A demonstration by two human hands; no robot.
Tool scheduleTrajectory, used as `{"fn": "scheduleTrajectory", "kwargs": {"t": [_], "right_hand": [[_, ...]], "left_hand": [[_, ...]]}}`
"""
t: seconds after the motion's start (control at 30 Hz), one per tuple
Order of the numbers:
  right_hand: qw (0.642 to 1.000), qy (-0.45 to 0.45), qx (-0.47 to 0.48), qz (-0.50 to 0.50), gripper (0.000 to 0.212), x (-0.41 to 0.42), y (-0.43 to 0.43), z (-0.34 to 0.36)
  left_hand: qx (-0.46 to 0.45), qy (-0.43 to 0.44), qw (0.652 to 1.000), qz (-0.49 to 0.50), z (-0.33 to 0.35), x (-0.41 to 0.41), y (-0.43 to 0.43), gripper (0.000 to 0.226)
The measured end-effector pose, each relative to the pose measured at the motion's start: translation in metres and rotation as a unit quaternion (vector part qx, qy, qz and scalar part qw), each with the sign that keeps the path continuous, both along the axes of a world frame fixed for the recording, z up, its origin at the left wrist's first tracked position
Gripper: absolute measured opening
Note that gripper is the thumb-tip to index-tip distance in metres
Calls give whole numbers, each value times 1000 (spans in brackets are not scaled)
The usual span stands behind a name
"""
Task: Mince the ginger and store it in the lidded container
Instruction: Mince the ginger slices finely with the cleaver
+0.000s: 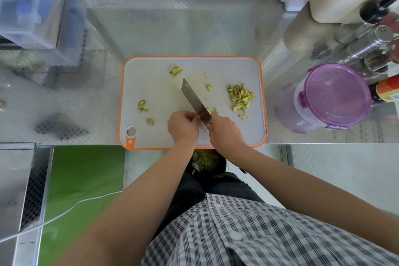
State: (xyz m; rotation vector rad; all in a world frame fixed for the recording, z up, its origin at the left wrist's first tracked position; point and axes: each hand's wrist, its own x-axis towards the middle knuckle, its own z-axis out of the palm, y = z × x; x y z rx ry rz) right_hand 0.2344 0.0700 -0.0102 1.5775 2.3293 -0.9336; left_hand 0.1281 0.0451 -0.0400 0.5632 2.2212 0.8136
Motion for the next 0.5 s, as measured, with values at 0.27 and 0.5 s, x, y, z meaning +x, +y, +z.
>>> {"fn": "scheduleTrajectory", "kwargs": {"t": [0.27,0.5], "right_hand": [[995,77,5,-63,15,0,13,-8],[990,131,7,-46,16,11,4,-6]], "left_hand": [[35,9,999,-22,-4,-2,-6,7],[62,46,997,29,-8,-7,-10,3]]}}
